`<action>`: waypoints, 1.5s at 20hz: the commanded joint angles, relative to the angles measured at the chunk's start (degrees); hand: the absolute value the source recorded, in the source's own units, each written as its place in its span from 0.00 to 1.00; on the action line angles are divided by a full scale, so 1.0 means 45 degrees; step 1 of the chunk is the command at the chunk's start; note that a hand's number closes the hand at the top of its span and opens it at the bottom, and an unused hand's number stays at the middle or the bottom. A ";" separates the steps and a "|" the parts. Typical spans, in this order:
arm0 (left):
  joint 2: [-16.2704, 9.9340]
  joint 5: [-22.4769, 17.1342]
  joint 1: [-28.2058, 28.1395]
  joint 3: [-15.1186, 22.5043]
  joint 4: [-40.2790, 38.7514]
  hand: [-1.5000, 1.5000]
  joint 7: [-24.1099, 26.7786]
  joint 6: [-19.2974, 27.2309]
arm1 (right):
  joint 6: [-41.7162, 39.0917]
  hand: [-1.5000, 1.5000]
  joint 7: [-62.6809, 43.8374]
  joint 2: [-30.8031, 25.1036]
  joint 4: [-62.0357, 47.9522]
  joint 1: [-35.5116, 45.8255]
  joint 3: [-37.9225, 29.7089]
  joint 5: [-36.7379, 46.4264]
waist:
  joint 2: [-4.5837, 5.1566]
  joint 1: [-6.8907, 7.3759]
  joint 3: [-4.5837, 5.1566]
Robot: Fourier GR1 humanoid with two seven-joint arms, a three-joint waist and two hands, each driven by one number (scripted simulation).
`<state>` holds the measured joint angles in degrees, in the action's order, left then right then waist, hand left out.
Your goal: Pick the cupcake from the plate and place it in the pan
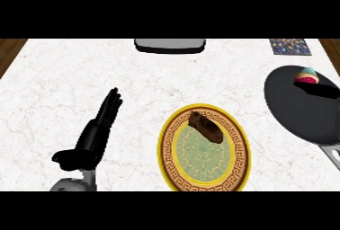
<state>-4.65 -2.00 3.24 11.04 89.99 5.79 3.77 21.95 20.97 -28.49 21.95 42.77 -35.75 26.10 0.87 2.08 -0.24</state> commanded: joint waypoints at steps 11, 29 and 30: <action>-0.0106 0.0015 -0.0251 -0.0382 0.0065 0.50 -0.0083 -0.0092 | -0.6799 0.00 0.2520 -0.1179 0.0503 -0.2725 -0.1677 -0.3640 | -0.0225 -0.0569 0.0048; 0.0327 0.0159 -0.0299 -0.0718 0.0253 0.50 -0.0344 -0.0380 | -0.8377 0.00 0.1714 0.0750 0.8636 -0.9083 -0.0245 -0.5695 | -0.0213 -0.0548 0.0059; 0.0782 0.1008 -0.0125 -0.0230 -0.0286 0.50 0.0326 0.0168 | -0.7953 0.00 0.1377 0.0720 0.8633 -0.8870 -0.0117 -0.5547 | -0.0204 -0.0528 0.0058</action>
<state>-3.08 0.02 0.70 9.02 91.33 5.59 3.06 -14.83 28.32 -26.87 55.42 6.96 -37.31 1.72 -0.11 -0.31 0.03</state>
